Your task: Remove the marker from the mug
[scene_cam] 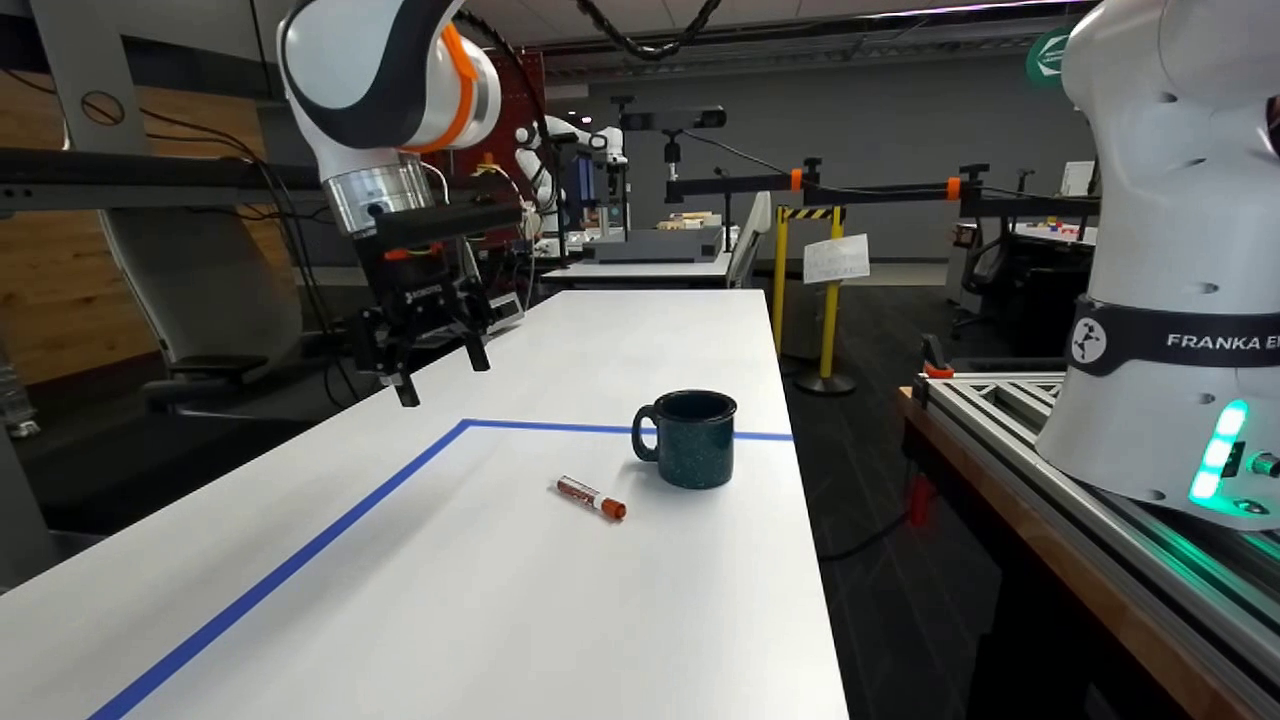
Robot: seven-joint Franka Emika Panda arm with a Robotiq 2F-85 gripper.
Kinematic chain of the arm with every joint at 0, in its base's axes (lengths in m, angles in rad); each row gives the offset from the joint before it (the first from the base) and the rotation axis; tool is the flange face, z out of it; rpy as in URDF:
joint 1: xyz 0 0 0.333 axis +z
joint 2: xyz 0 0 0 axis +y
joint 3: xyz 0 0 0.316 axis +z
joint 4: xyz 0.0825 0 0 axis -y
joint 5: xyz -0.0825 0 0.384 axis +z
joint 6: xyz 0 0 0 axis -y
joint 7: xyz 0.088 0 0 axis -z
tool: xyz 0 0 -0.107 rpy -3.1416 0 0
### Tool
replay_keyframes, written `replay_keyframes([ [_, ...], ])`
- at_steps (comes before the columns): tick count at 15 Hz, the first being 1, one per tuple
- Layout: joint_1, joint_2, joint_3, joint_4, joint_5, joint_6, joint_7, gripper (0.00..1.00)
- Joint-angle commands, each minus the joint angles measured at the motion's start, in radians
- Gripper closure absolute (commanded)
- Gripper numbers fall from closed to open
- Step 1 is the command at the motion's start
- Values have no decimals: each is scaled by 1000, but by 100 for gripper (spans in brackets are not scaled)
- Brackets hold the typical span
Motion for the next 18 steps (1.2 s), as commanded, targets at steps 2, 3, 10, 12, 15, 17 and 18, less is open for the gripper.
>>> replay_keyframes([
  [2, -19, -174, 35, -176, -19, -67, -90, 0],
  [3, -17, -207, 35, -205, -29, -67, -102, 0],
  [10, -25, -257, 43, -234, -46, -63, -117, 0],
  [12, -25, -269, 44, -247, -47, -63, -118, 0],
  [15, -26, -269, 44, -251, -48, -63, -119, 0],
  [17, -26, -269, 45, -251, -49, -63, -119, 0],
  [18, -26, -269, 45, -251, -49, -63, -119, 0],
])
